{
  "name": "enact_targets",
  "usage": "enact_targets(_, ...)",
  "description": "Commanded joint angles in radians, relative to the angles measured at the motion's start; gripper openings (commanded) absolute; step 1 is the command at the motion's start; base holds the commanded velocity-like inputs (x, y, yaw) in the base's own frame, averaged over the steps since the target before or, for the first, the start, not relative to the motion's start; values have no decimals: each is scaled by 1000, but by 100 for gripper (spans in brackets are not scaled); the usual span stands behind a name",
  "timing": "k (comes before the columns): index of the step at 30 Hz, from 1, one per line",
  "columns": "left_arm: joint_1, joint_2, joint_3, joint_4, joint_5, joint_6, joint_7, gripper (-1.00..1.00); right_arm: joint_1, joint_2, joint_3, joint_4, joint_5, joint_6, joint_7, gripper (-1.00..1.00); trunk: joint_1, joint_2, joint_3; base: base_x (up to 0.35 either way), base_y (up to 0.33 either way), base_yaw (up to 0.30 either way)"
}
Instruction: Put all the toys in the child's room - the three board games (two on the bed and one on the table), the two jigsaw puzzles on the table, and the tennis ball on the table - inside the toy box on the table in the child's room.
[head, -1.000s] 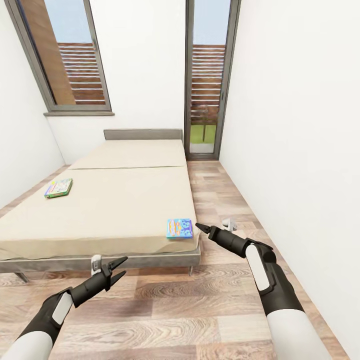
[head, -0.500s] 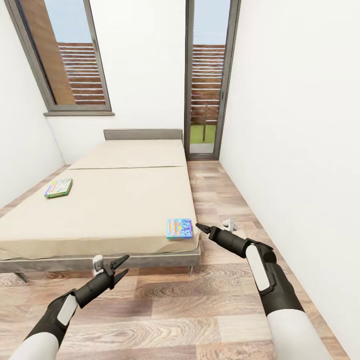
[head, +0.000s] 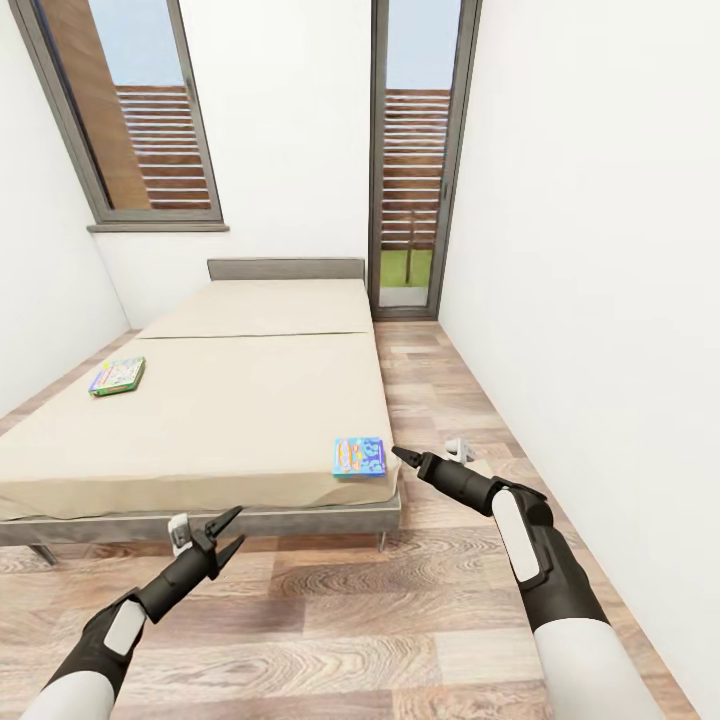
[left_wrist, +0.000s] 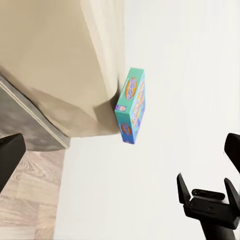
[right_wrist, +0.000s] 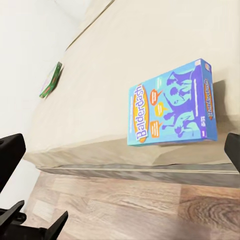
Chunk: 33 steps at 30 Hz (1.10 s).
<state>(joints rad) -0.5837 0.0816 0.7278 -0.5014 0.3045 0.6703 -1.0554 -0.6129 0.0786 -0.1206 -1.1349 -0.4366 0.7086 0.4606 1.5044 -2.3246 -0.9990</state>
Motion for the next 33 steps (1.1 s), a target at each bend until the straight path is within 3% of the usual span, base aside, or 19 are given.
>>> enact_targets(1, -1, 0, 7, 1, 0, 8, -1, 100, -1, 1, -4, 0, -2, 8, 3, 100, 0, 0, -1, 0, 0, 0)
enact_targets(6, -1, 0, 16, 4, -3, 9, 31, 100, -1, 1, -3, 0, -2, 7, 3, 100, 0, 0, -1, 0, 0, 0)
enact_targets(15, -5, -9, 15, 35, -4, 37, 180, 100, -1, 2, -1, -2, -2, 6, 3, 100, 0, 0, -1, 0, 0, 0)
enact_targets(33, -4, -47, 24, 50, 1, 13, 201, 100, -1, 1, -4, -6, -2, 6, 3, 100, 0, 0, -1, 0, 0, 0)
